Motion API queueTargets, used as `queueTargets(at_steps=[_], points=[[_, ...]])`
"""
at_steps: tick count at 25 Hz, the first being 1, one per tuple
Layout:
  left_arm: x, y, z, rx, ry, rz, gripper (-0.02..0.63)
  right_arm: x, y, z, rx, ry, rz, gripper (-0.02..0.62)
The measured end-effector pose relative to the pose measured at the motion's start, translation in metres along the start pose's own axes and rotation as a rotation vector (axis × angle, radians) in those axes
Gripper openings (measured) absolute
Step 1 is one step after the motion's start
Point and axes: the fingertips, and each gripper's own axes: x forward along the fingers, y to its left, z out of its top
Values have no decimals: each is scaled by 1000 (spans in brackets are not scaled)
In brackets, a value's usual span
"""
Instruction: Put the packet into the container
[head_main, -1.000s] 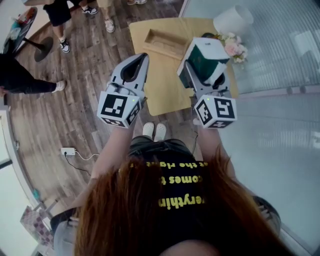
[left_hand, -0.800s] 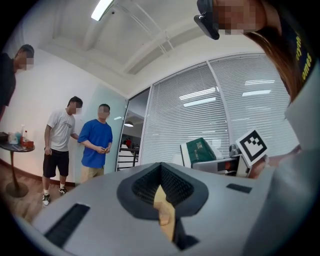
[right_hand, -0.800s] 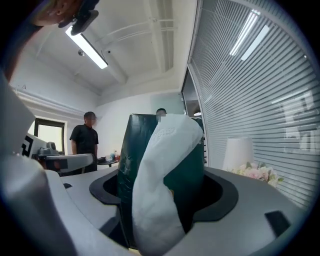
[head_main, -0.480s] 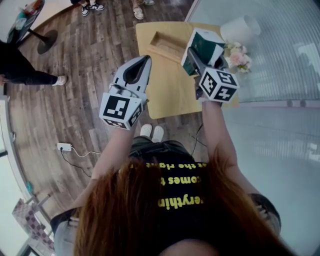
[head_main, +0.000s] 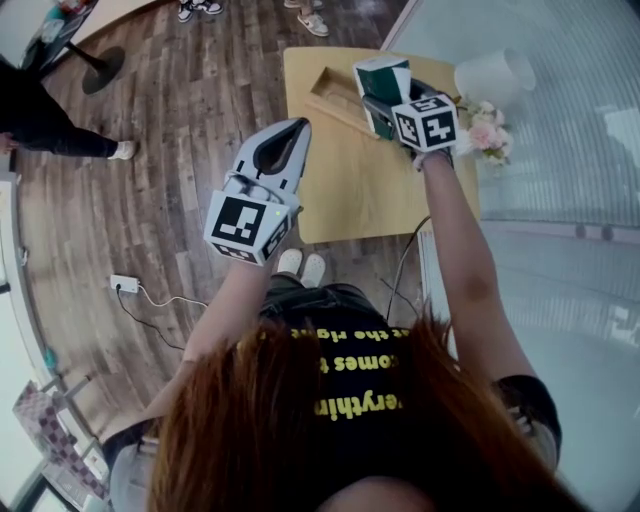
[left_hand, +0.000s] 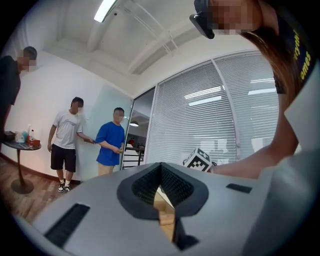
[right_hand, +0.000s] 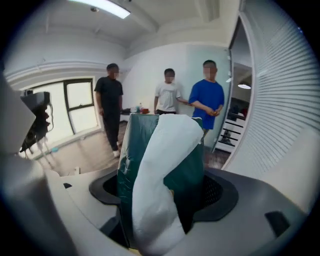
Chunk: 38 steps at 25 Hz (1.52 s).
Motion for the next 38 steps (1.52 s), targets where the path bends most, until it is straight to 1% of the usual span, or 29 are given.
queueTargets(at_steps=[3, 6, 12, 19, 25, 29, 31, 34, 36, 38], points=[[-1, 2, -1, -9, 2, 8, 0, 30, 3, -12, -171, 86, 115, 394], [0, -1, -2, -13, 10, 11, 0, 54, 1, -27, -252, 160, 181, 396], [-2, 1, -9, -9, 2, 21, 0, 88, -6, -47, -405, 290, 225, 394], [-2, 7, -10, -21, 14, 38, 0, 113, -6, -53, -507, 384, 269, 396], [-8, 17, -9, -10, 24, 74, 0, 130, -5, -61, -528, 427, 293, 396], [-14, 24, -7, -18, 19, 100, 0, 138, -5, -71, -514, 458, 319, 396], [-17, 28, -7, -19, 24, 116, 1, 142, -8, -74, -524, 465, 305, 396], [-20, 29, -10, -19, 31, 118, 0, 147, -10, -75, -500, 467, 292, 397], [-20, 29, -11, -20, 31, 120, 0, 150, -8, -76, -490, 464, 305, 399], [-20, 30, -10, -24, 36, 122, 0, 151, -7, -80, -503, 479, 319, 407]])
